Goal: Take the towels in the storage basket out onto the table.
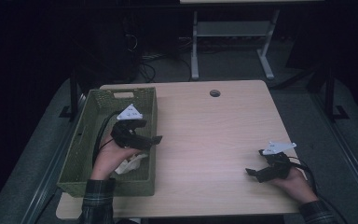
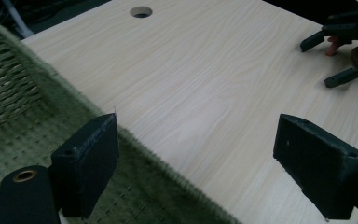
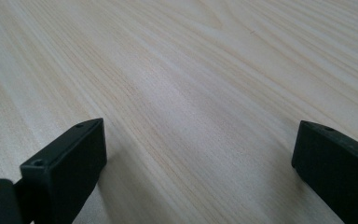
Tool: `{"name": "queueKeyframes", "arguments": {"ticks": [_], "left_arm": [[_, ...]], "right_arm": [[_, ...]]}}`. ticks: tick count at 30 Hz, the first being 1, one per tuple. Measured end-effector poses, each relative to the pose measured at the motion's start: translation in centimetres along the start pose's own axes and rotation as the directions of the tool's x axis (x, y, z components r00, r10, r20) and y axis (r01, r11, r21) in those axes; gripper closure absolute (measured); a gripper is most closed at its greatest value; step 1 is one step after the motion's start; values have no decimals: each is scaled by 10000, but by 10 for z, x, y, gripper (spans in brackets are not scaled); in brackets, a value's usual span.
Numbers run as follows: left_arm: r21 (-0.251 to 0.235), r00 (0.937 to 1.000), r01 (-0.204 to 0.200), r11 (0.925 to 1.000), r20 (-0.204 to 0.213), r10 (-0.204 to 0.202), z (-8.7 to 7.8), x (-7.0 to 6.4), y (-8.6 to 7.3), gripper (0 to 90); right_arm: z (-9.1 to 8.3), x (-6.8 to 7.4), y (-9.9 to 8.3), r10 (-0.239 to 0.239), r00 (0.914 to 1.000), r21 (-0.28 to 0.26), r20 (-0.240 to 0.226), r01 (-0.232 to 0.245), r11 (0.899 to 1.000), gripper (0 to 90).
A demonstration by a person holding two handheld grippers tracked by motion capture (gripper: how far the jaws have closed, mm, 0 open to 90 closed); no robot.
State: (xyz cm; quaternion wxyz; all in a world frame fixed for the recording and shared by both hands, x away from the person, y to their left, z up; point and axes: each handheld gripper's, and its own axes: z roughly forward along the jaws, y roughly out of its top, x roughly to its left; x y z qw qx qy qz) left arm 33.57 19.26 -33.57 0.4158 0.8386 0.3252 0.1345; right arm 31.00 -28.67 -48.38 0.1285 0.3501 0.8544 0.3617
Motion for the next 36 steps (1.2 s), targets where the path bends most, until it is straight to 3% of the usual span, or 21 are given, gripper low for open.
{"name": "queueKeyframes", "arguments": {"ticks": [13,28,36], "left_arm": [[208,9971,454,9987,-624,-441,-15,20,-16,136],[700,9901,727,9949,-1255,-635,-24,40,-38,136],[1131,9844,1083,9877,-1510,-906,-22,50,-52,134]], "right_arm": [[0,0,0,9,10000,2,-5,-9,10000,28],[0,0,0,-1,10000,4,-1,1,10000,28],[0,0,0,-8,10000,2,0,8,10000,28]]}}
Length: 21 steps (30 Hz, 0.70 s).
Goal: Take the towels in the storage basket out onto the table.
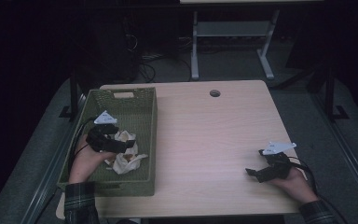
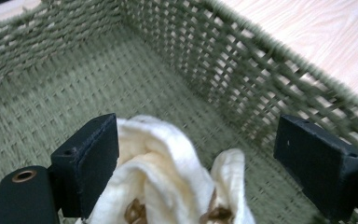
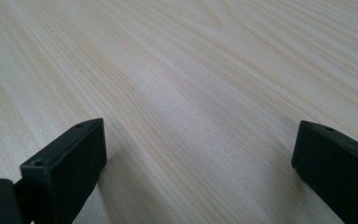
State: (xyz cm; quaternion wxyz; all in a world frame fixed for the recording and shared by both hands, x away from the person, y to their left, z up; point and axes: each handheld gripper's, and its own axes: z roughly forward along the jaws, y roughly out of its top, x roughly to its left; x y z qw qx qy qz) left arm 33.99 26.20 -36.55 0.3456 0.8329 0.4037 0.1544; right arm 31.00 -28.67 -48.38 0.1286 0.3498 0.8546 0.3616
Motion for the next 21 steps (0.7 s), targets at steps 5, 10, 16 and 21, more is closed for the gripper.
{"name": "queueKeyframes", "arguments": {"ticks": [5,10,16,21], "left_arm": [[452,10000,62,9990,-6,-62,13,7,-7,131],[1085,9996,97,9940,-263,-69,24,11,-12,128],[1487,9992,211,9887,-356,-159,34,13,-17,128],[2281,9976,243,9733,-691,-87,44,15,-21,127]], "right_arm": [[0,0,0,5,10000,2,-3,-5,10000,28],[0,0,0,1,10000,0,1,-1,10000,28],[0,0,0,5,10000,1,-1,-5,10000,28],[0,0,0,5,10000,2,-2,-5,10000,28]]}}
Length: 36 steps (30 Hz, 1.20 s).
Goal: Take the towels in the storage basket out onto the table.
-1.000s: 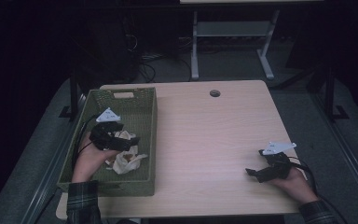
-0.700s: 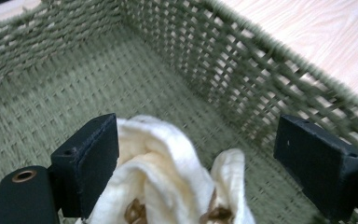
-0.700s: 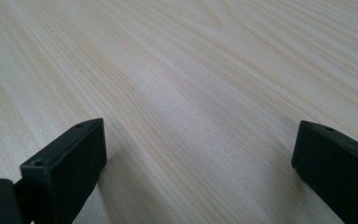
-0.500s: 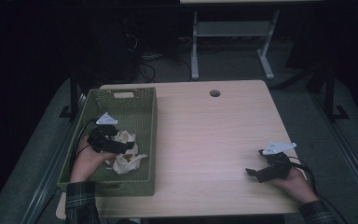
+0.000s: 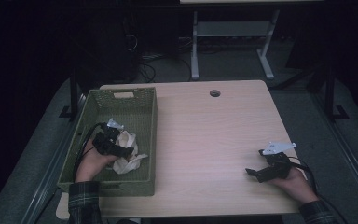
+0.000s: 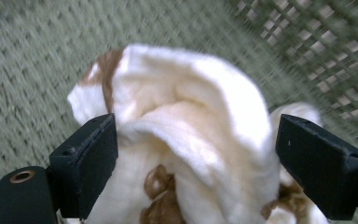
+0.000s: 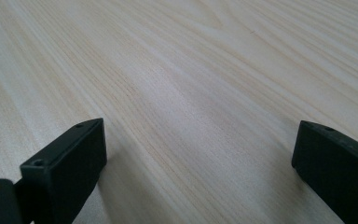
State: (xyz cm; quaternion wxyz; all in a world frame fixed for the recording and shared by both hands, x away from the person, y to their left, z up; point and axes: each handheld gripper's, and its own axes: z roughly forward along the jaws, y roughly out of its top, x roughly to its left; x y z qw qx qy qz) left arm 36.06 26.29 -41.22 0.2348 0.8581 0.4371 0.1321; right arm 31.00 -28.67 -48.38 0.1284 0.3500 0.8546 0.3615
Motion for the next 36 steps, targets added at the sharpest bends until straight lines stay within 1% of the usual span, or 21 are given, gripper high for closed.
{"name": "queueKeyframes", "arguments": {"ticks": [1,4,5,6,7,8,9,10,11,12,14,18,21,25,29,31,32,33,34,35,36], "left_arm": [[0,10000,0,10000,0,0,0,0,0,127],[216,9999,-74,9997,91,72,4,0,0,127],[344,9999,-65,9994,137,60,6,0,-1,127],[352,9998,-8,9994,200,1,7,0,-1,127],[421,9987,131,9990,494,-152,10,0,-2,127],[421,9987,131,9990,494,-152,10,0,-2,128],[715,9989,102,9974,459,-135,14,-1,-3,129],[715,9989,102,9974,459,-135,14,-1,-3,129],[961,9984,161,9952,527,-213,16,0,-4,129],[961,9984,161,9952,527,-213,16,0,-4,129],[1127,9981,236,9933,544,-298,19,0,-5,129],[1286,9984,264,9913,458,-326,23,0,-6,128],[1357,9980,302,9903,504,-373,24,0,-6,129],[1544,9955,599,9862,633,-704,26,2,-7,130],[1637,9955,621,9846,608,-729,25,2,-6,149],[1705,9955,607,9835,615,-721,23,1,-6,237],[1767,9956,574,9826,624,-694,21,0,-5,322],[1767,9956,574,9826,624,-694,21,0,-5,382],[1802,9965,479,9825,585,-593,19,0,-4,382],[1843,9974,395,9821,528,-500,18,0,-4,440],[1846,9975,418,9819,488,-517,18,-1,-4,482]], "right_arm": [[0,0,0,0,10000,0,0,0,10000,28],[0,0,0,17,10000,-7,2,-17,10000,28],[0,0,0,5,10000,-7,4,-5,10000,28],[0,0,0,2,10000,-7,5,-2,10000,28],[0,0,0,13,10000,-9,5,-13,10000,28],[0,0,0,13,10000,-9,5,-13,10000,28],[0,0,0,14,10000,-9,4,-14,10000,28],[0,0,0,4,10000,-5,5,-4,10000,28],[0,0,0,17,10000,-8,4,-17,10000,28],[0,0,0,13,10000,-8,4,-13,10000,28],[0,0,0,14,10000,-8,4,-14,10000,28],[0,0,0,18,10000,-9,5,-18,10000,28],[0,0,0,13,10000,-9,5,-13,10000,28],[0,0,0,14,10000,-9,5,-14,10000,28],[0,0,0,15,10000,-10,2,-15,10000,28],[0,0,0,17,10000,-10,5,-17,10000,28],[0,0,0,14,10000,-10,5,-14,10000,28],[0,0,0,14,10000,-10,5,-14,10000,28],[0,0,0,6,10000,-7,4,-6,10000,28],[0,0,0,1,10000,-7,5,-1,10000,28],[0,0,0,15,10000,-12,2,-15,10000,28]]}}
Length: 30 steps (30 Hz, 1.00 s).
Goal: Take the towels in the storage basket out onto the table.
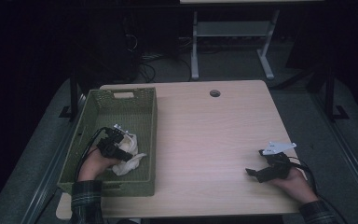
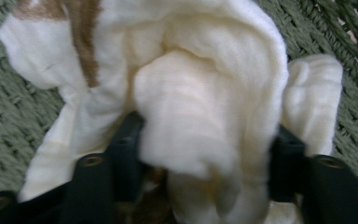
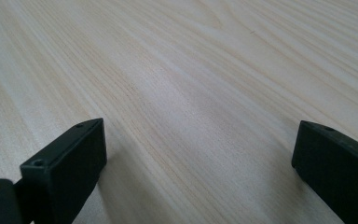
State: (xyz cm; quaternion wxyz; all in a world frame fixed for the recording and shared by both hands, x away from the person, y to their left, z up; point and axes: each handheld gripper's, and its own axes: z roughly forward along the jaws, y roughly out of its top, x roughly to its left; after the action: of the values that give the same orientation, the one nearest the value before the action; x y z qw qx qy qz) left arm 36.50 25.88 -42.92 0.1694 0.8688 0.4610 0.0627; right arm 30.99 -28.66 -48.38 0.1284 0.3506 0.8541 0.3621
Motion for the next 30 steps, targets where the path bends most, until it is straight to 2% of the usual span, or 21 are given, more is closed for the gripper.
{"name": "queueKeyframes", "arguments": {"ticks": [5,8,13,17,20,21,22,24,25,29,30], "left_arm": [[-17,10000,17,10000,98,-17,-7,2,0,677],[-102,10000,24,9999,90,-23,-10,2,-1,686],[-1030,9990,394,9939,261,-369,-23,6,-3,690],[-1492,9978,426,9879,572,-344,-31,8,-4,693],[-2121,9952,533,9758,911,-346,-39,9,-4,698],[-2498,9937,541,9668,1082,-276,-44,9,-4,698],[-2498,9937,541,9668,1082,-276,-44,9,-4,699],[-2908,9915,553,9552,1286,-183,-51,9,-4,699],[-3167,9896,602,9466,1430,-151,-55,8,-4,699],[-3818,9858,602,9223,1677,51,-67,5,-3,700],[-3912,9853,630,9181,1707,51,-69,4,-2,700]], "right_arm": [[0,0,0,-10,10000,5,2,10,10000,28],[0,0,0,-13,10000,5,2,13,10000,28],[0,0,0,-19,10000,10,1,19,10000,28],[0,0,0,-14,10000,11,1,14,10000,28],[0,0,0,-3,10000,11,-3,3,10000,28],[0,0,0,-16,10000,16,2,16,10000,28],[0,0,0,-16,10000,16,2,16,10000,28],[0,0,0,-23,10000,15,2,23,10000,28],[0,0,0,-15,10000,16,1,15,10000,28],[0,0,0,-14,10000,10,-3,14,10000,28],[0,0,0,-16,10000,10,0,16,10000,28]]}}
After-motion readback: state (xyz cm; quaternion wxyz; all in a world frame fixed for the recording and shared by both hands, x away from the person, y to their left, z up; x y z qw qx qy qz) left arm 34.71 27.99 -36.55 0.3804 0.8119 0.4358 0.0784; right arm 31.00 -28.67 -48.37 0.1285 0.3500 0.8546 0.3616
